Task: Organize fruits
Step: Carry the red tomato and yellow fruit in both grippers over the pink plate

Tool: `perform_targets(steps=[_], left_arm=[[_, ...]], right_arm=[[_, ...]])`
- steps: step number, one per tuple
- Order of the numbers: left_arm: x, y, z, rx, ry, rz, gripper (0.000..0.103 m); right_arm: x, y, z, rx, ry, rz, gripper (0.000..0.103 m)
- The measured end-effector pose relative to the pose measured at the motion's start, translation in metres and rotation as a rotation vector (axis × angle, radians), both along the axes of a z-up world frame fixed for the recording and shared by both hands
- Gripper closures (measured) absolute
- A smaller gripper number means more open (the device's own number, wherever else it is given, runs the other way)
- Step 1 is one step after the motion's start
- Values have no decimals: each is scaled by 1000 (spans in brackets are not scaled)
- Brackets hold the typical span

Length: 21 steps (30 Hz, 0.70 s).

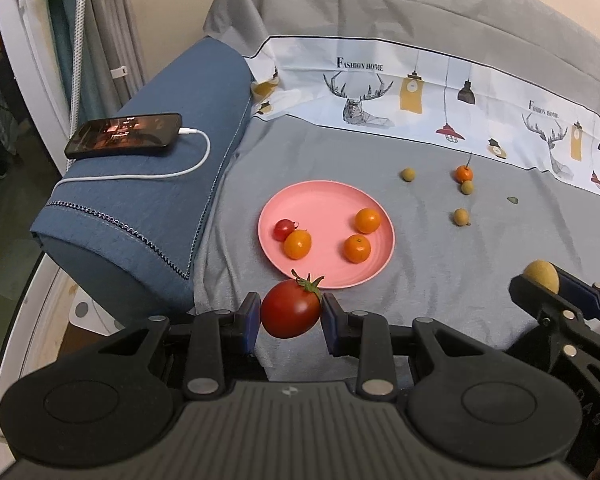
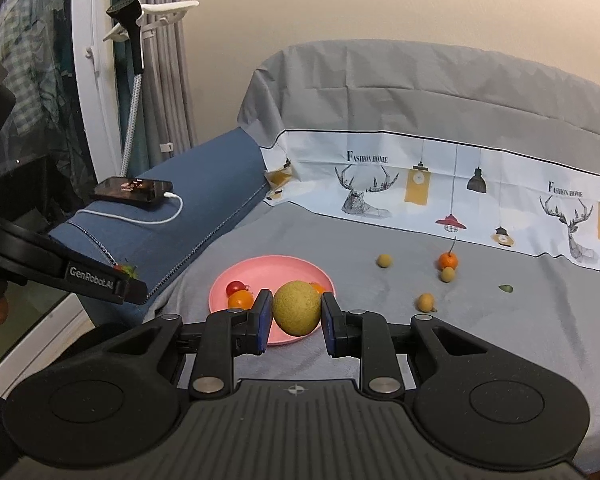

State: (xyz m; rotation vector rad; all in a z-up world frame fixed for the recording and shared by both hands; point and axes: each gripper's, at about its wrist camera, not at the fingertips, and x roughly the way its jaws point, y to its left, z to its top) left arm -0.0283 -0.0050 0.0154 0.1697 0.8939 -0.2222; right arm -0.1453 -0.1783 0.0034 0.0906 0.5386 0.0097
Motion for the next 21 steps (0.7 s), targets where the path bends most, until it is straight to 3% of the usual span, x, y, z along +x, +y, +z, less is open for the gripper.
perform_targets(steps=[21], left_arm=[[21,0,-16,-16,49,-2,67]], right_arm=[[16,2,-12,-17,72,-13,76]])
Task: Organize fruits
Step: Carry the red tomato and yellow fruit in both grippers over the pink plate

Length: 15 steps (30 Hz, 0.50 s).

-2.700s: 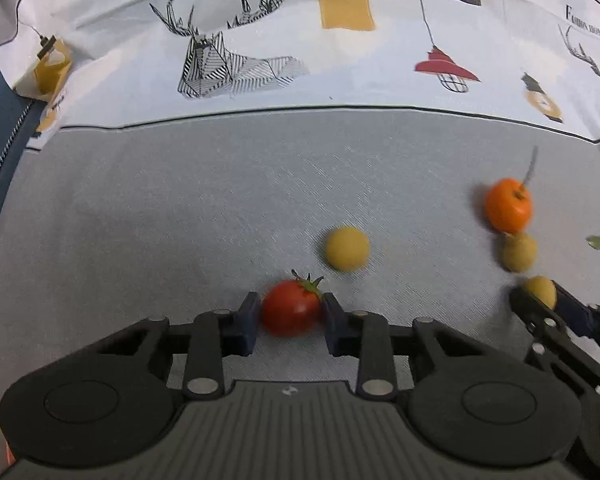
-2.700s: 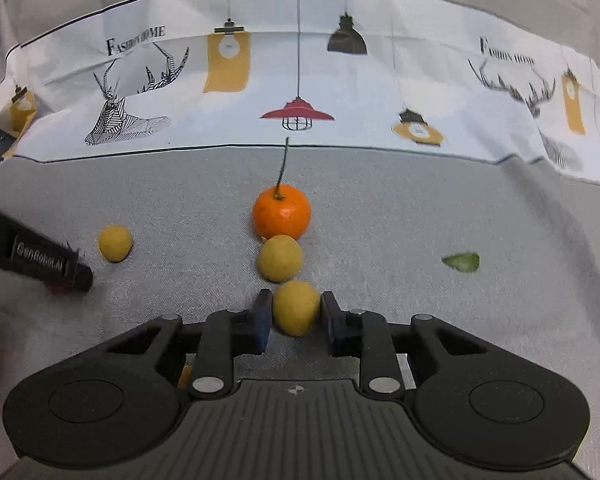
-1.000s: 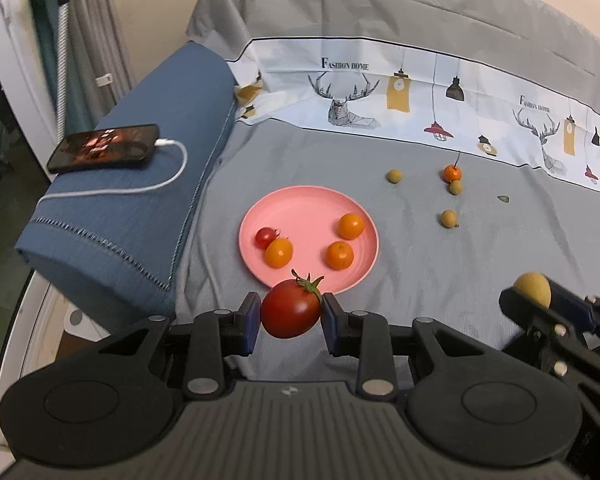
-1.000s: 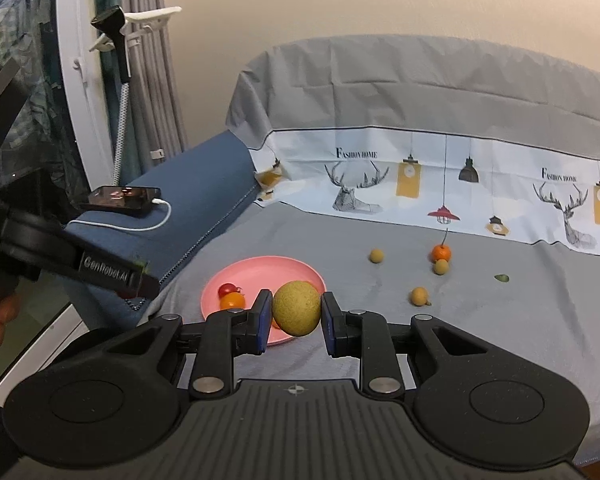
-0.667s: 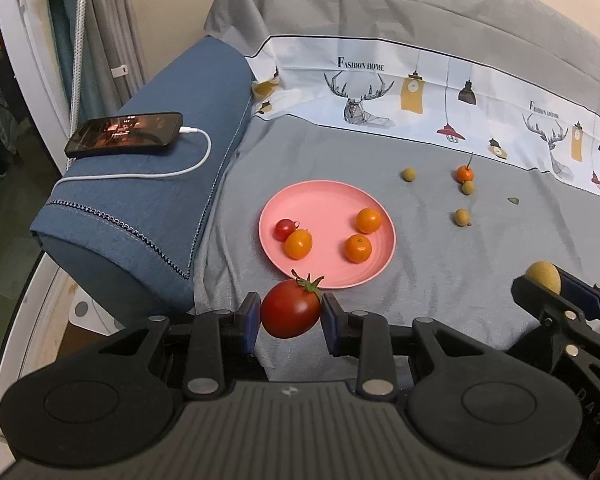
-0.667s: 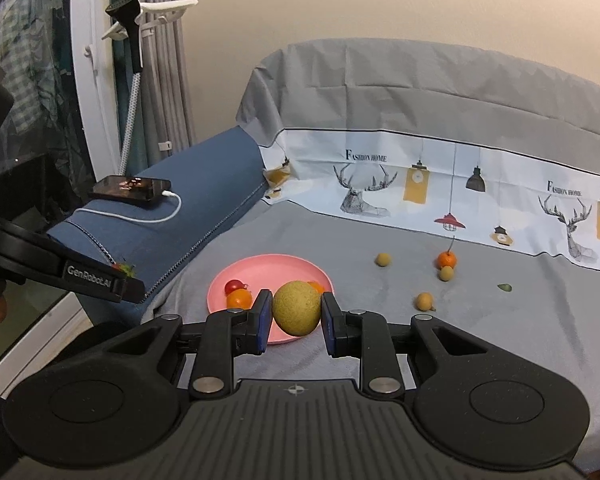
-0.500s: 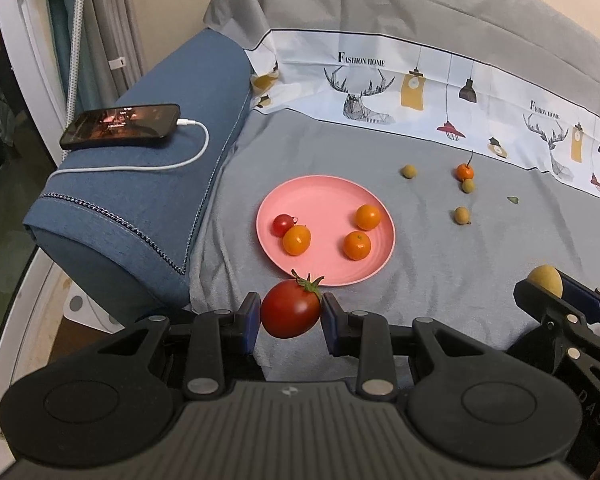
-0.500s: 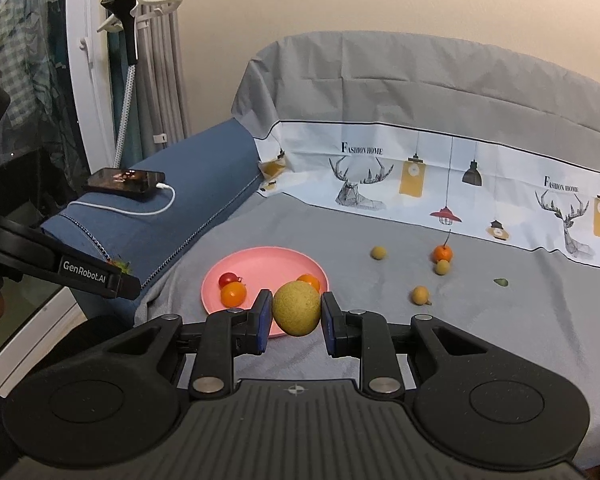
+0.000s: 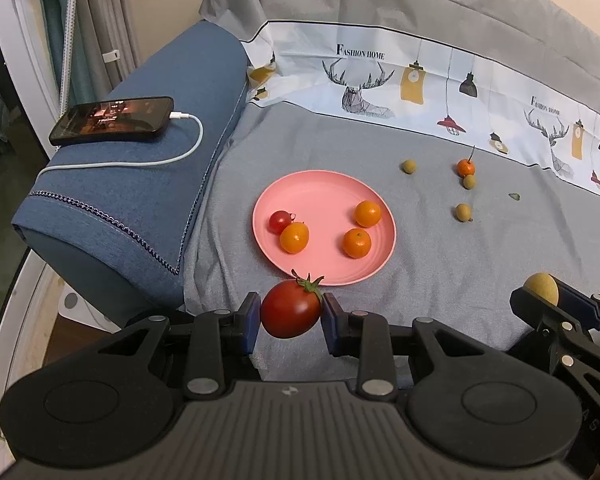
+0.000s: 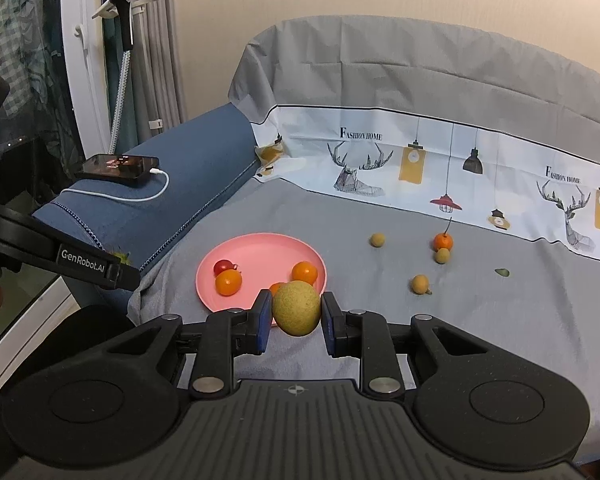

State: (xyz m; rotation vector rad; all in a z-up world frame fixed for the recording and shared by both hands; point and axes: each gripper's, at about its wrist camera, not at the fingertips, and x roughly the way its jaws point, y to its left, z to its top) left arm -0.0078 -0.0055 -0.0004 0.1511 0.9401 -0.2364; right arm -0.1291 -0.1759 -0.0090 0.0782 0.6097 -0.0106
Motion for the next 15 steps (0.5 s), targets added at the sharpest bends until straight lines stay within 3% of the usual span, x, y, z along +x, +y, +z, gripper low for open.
perform_targets(steps=[15], left_arm=[[27,2,-13,2,43,18,67]], right_arm=[[27,-1,-15,-11,52,4,76]])
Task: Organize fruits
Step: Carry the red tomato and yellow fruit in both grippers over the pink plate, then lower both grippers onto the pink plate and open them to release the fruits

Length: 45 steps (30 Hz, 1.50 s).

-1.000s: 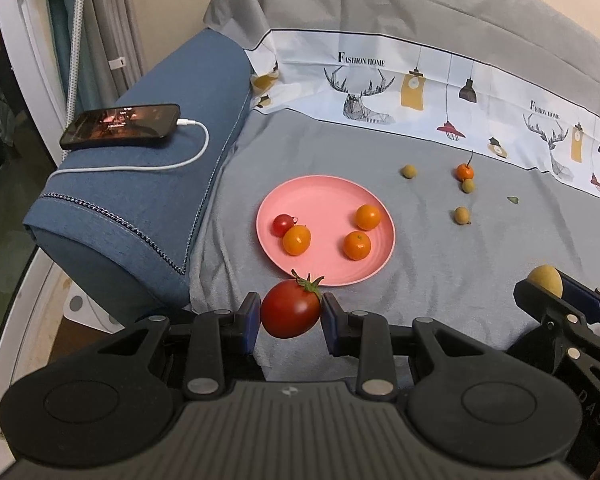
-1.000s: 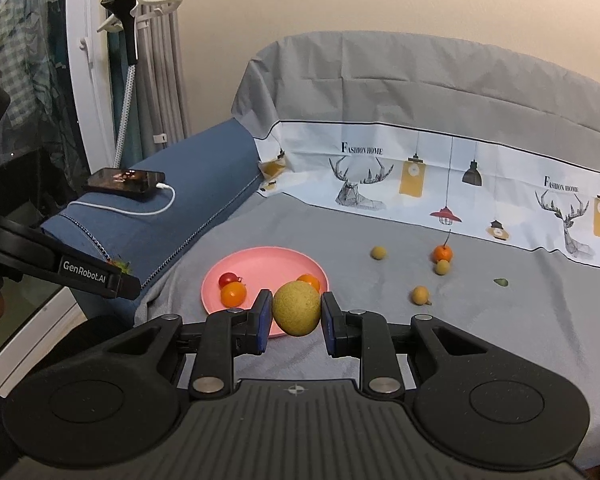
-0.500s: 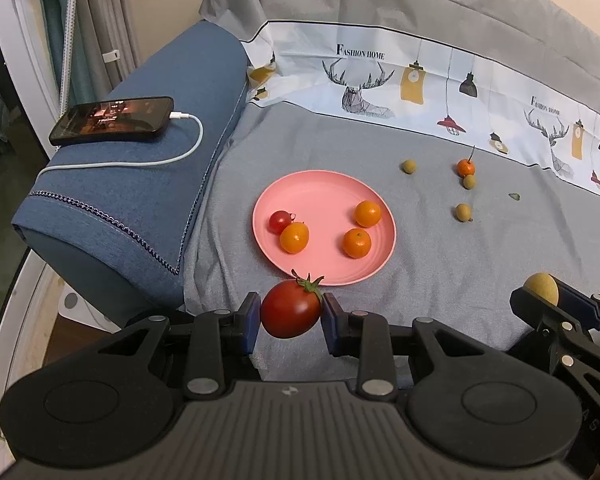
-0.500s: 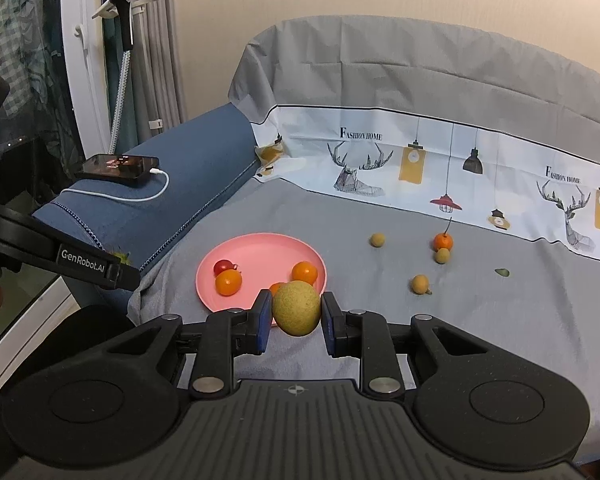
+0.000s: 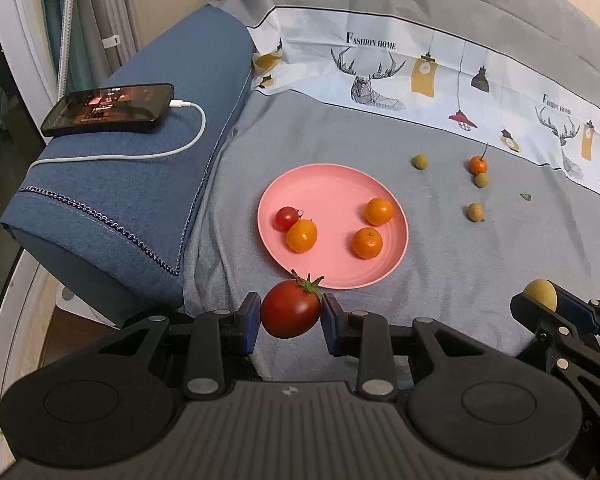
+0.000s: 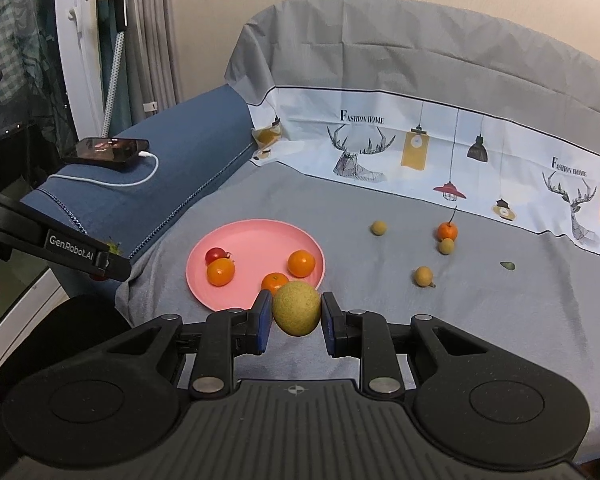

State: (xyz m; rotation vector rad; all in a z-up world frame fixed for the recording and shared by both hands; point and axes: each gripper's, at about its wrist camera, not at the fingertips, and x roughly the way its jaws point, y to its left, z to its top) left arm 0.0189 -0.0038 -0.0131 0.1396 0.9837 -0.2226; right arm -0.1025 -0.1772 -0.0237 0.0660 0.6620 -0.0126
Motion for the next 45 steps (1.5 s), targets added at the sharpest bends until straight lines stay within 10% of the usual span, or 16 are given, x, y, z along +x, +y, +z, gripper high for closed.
perform_targets(steps=[45], left_arm=[[166,-36,-104,109,141,8,67]], right_arm=[[187,11,-100,-10,155,118,76]])
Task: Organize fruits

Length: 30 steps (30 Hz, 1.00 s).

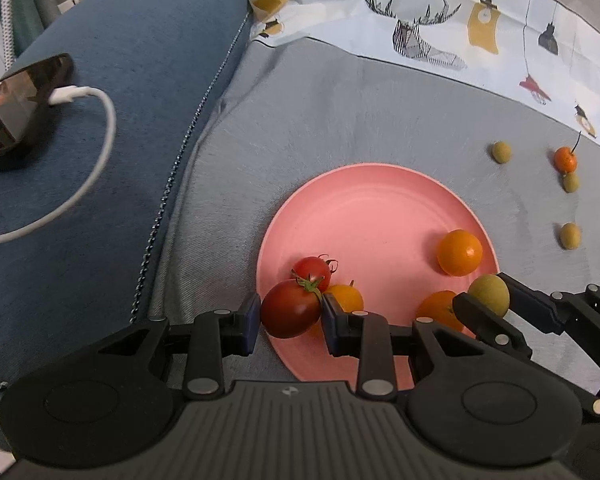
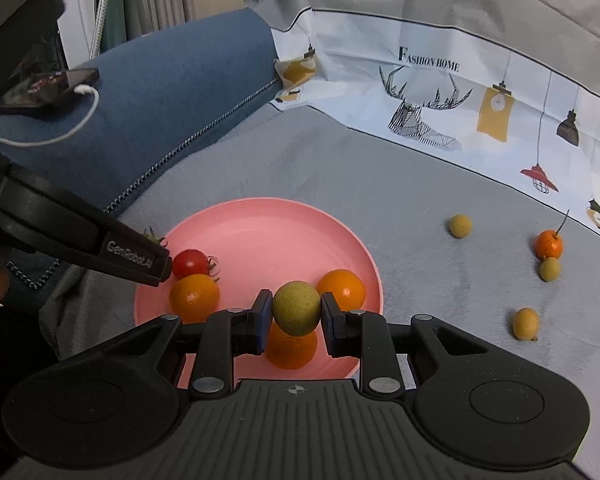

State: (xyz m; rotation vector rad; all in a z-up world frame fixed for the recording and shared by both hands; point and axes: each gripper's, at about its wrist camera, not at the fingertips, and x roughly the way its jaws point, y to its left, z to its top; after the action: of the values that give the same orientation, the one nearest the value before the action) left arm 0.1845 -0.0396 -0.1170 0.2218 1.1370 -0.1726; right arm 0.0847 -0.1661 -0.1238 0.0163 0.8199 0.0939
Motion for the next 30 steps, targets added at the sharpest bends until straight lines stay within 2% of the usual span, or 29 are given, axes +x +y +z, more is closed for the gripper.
perform_targets(steps=[3,5,6,7,9,12,14,22,30], left_arm=[[5,-3,-4,4,-3,-14,65],[6,-3,-1,-4,-22,-36,43],[6,-3,3,-8,-41,-41,18],[4,-3,7,-11,-70,-42,1],[-2,-1,16,-16,-135,-40,0],[-11,1,22,-5,-142,-58,0],[-20,4,24,-3,-133,-52,0],[-73,20,45,-3,-141,-42,0],[-124,42,71,-29,-168,21,0]], right_arm=[[6,2,-4,-8,2,14,76],[10,2,-5,-2,4,24,73],[11,2,-3,4,1,26,61],[11,2,-1,8,-5,29,54],[8,3,4,4,-26,29,28],[-2,2,10,3,-35,16,16],[-11,1,14,11,-21,-5,11],[-62,-6,35,52,16,-88,6],[-106,1,66,23,-39,-103,3]])
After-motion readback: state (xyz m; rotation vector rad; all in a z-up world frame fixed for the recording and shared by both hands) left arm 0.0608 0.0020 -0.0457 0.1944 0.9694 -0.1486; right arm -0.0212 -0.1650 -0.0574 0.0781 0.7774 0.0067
